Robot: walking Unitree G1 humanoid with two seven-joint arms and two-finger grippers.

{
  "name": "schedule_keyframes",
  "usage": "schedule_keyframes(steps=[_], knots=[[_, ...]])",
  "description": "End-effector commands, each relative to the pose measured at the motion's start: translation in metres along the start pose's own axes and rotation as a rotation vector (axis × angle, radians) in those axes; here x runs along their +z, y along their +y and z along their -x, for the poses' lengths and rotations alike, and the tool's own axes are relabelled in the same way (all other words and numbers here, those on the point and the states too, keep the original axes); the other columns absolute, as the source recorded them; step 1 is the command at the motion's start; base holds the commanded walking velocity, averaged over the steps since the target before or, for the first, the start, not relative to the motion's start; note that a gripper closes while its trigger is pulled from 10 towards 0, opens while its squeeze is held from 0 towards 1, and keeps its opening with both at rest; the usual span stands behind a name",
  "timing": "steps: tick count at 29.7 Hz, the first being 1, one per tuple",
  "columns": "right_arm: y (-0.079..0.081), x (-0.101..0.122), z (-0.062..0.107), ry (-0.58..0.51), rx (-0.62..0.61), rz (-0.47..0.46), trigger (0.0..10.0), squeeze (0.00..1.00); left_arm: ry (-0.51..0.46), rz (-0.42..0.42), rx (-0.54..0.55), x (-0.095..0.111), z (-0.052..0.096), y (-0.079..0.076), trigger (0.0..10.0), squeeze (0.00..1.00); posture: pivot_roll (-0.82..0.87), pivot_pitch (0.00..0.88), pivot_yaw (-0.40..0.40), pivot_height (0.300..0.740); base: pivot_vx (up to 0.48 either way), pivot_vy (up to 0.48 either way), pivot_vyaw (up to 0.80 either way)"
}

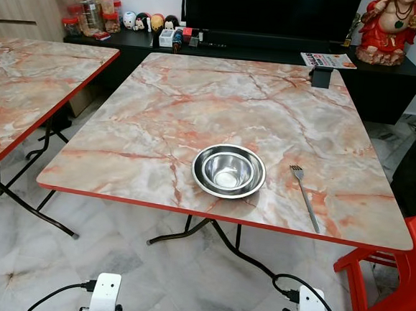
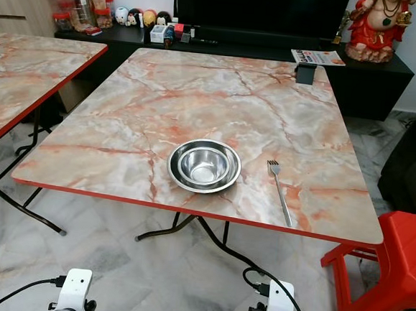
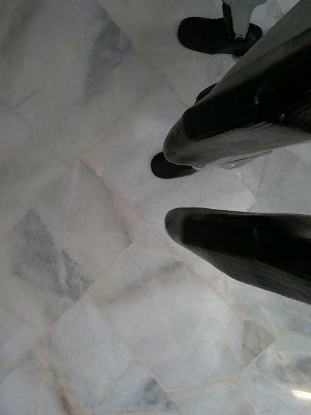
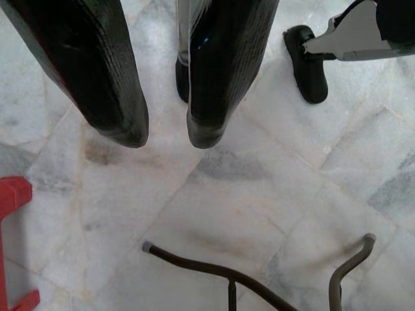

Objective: Setting the table

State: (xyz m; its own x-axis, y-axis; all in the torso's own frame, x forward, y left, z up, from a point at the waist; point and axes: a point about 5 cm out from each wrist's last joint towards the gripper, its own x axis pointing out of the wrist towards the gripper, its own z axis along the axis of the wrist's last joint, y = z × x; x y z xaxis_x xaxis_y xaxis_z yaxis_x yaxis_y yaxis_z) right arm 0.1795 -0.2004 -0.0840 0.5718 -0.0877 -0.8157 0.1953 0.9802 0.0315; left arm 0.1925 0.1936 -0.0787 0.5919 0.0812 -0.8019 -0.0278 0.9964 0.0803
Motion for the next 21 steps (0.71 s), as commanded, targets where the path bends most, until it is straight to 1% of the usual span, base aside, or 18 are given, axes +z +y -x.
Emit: schedule_keyframes(steps=[1,7,10,21], knots=[[0.0012,-0.0035,0.0004,0.008,-0.006,-0.015,10.0,0.00,0.025,-0.020,0.015,-0.0044,0.0007,0.0049,10.0,0.00,-0.07,0.000,0.030,0.740,0.000,0.480,0.00],[-0.0021,-0.0067,0.0010,0.022,-0.038,-0.051,10.0,0.00,0.022,-0.036,0.010,-0.0030,0.0005,0.0054,10.0,0.00,-0.08,0.000,0.037,0.740,0.000,0.480,0.00],[-0.0021,-0.0071,0.0012,0.018,-0.038,-0.044,10.0,0.00,0.022,-0.043,0.010,-0.0023,0.0004,0.0062,10.0,0.00,-0.08,0.000,0.039,0.740,0.000,0.470,-0.77],[0.0000,-0.0055,0.0008,0.006,-0.050,-0.048,10.0,0.00,0.027,-0.064,0.017,-0.0033,0.0009,0.0115,10.0,0.00,-0.08,0.000,0.054,0.740,0.000,0.424,0.00]])
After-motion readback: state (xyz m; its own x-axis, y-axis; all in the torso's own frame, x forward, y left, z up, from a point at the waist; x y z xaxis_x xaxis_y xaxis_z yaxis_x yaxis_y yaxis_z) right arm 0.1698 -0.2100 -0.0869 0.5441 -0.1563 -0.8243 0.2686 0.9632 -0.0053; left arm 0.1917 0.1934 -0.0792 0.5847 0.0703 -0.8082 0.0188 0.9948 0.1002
